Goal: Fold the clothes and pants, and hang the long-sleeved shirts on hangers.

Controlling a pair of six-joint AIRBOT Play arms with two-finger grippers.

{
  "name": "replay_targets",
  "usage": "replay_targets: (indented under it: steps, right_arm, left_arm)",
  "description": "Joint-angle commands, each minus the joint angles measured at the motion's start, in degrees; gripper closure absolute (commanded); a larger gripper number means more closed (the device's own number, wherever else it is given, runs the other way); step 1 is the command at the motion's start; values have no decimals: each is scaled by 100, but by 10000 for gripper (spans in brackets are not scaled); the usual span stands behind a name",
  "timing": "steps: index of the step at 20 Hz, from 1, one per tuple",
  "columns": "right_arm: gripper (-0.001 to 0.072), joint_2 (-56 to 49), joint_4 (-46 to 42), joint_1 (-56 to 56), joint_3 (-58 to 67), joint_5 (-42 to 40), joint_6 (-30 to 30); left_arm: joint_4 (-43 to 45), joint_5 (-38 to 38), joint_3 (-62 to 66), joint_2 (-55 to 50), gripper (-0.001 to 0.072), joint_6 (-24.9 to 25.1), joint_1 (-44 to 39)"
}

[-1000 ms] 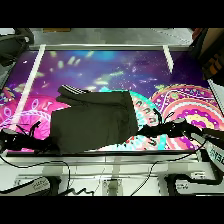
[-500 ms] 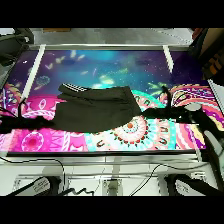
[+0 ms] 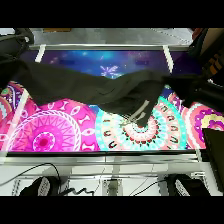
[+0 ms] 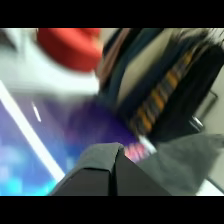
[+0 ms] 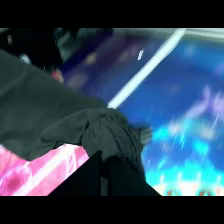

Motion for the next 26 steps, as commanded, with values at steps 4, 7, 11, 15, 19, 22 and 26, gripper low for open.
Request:
replay_targets:
  steps: [4, 7, 11, 15, 19, 22, 26]
  right_arm:
    - [691, 1421, -625, 0, 791, -848, 984]
    - [691, 1222, -879, 0, 763, -470, 1694]
    - [691, 101, -984, 7, 564, -417, 2061]
    - [691, -1687, -970, 7, 363, -343, 2267]
    - [690, -3346, -970, 7, 363, -577, 2262]
    - [690, -3991, -1067, 4, 363, -584, 2245]
    - [690, -4037, -1541, 4, 487, -431, 1808]
  left_arm:
    - [-35, 2507, 120, 1969, 702, 83, 4]
    - [1084, 2966, 118, 2264, 703, -48, 4]
    - [1912, 2459, -48, 1620, 703, -874, -9]
    - [2232, 1351, -393, -63, 703, -868, -660]
    - [3405, 1475, -455, -1993, 703, -870, -2162]
    - [3416, 1902, -455, -2627, 704, -881, -2699]
    - [3501, 1915, -431, -2256, 705, -1088, -2627]
